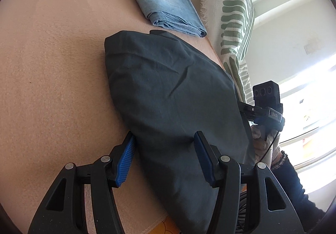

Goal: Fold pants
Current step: 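Grasp the pants bundle with the left gripper beside the right gripper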

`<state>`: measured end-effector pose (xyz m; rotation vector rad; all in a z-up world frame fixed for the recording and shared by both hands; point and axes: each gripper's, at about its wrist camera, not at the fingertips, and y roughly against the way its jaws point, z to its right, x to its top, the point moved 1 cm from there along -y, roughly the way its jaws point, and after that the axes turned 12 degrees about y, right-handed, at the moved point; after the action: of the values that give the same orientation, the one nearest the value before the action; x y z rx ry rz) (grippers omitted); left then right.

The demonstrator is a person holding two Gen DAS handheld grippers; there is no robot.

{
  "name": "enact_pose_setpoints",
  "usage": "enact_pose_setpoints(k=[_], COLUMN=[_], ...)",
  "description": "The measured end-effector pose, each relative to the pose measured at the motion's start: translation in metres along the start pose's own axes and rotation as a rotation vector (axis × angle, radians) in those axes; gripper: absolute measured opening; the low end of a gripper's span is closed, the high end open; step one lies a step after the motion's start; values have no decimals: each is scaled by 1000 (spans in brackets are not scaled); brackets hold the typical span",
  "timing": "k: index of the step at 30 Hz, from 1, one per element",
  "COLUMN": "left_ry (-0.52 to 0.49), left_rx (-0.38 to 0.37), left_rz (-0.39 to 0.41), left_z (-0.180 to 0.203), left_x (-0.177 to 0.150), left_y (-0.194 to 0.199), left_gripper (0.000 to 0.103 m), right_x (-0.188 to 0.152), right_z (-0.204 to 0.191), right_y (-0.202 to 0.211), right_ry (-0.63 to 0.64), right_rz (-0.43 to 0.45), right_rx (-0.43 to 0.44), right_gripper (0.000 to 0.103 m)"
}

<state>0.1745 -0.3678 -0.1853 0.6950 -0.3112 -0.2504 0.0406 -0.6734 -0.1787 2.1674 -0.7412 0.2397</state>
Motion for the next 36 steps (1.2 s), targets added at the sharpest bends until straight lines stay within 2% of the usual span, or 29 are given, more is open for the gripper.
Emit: enact_pose_setpoints(k=[6,11,13,14,16,19,22,24,25,26,28,30,33,36], left_ry=[-14,-22,-28,-27,-18,-10,1,-10,-27,-41,-37,-40,-73,-111], left_rx=[-30,-38,-28,-29,-27,-34,-39,-33,-18,-8,-10,-11,-3,1], left_rz=[-1,2,3,2,-1,-1,-6,2,11,16,17,23,39,52], left_z=[0,3,4,3,2,0,0,2,4,5,6,7,14,21], left_x=[2,4,5,5,7,8,10,10,9,9,9,9,9,7], left_y=[0,-3,-6,-7,-8,-9,-10,-12,-12,-13,-15,-16,-13,-10], left_gripper=[53,52,39,36,26,25,25,24,22,20,13,11,8,7], right_x=[2,4,3,1,1,2,2,1,1,0,-1,-2,-2,-2], right_z=[5,-3,-5,-6,-11,-12,-10,-14,-17,-20,-26,-33,-45,-56], right_y=[-6,-11,-12,-13,-14,-14,-14,-15,-17,-19,-20,-17,-15,-16], right_ry=[-4,31,38,45,69,74,47,50,60,65,74,97,119,147], right_rz=[2,-15,-27,-36,-47,-47,-29,-18,-18,-27,-22,-8,6,4], right_rx=[90,98,101,99,82,64,71,55,41,31,2,-26,-80,-131], right_gripper=[71,71,64,61,59,59,64,64,61,51,44,34,24,24])
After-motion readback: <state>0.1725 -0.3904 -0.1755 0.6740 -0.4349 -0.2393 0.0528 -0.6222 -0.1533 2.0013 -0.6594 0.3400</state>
